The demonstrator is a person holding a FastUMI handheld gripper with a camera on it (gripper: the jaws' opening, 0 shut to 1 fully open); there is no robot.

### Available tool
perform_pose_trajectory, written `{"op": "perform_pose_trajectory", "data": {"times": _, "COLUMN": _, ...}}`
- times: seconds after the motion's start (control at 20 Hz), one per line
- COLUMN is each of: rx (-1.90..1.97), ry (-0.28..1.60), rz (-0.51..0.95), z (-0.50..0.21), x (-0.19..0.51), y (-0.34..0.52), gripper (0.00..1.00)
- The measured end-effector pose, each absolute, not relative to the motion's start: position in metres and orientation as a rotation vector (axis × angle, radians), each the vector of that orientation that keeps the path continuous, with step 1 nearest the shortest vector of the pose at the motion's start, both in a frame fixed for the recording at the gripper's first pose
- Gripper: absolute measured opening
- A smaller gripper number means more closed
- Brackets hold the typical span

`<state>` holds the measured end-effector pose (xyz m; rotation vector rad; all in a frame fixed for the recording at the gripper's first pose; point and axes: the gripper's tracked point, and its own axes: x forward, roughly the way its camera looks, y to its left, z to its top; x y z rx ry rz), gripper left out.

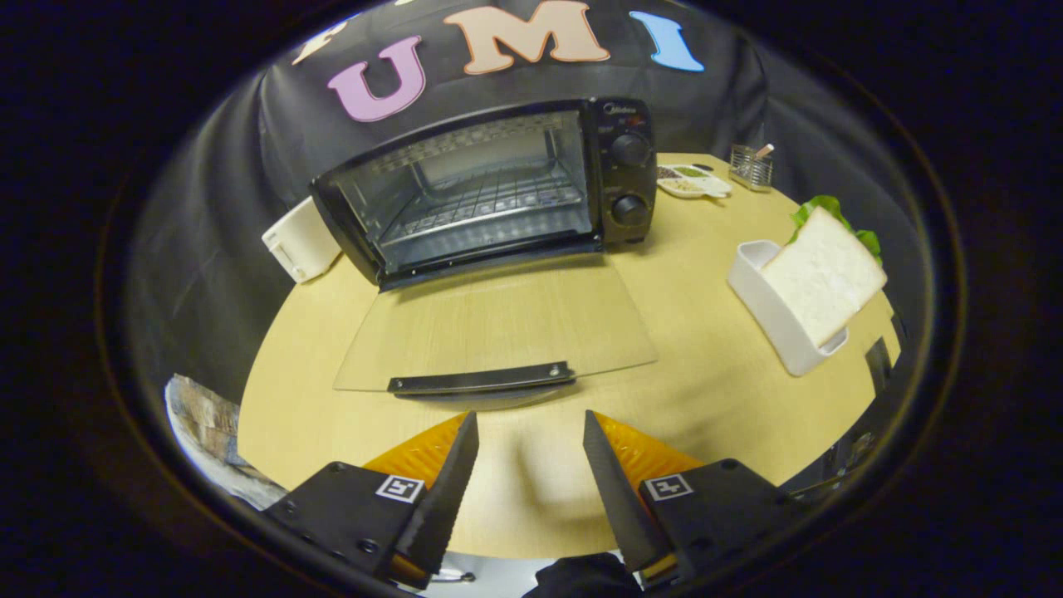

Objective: Open the toaster oven, put the food inside, and close the toaster oven door.

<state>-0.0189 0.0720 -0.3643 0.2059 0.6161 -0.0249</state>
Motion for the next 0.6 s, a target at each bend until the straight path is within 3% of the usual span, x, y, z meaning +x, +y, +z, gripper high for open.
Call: {"op": "perform_pose_trajectory", "data": {"times": 0.6, "rx": 0.146, "ry": 0.424, "rz": -0.232, "z": -0.275, "x": -0.036, "y": -0.164, "gripper": 0.94}}
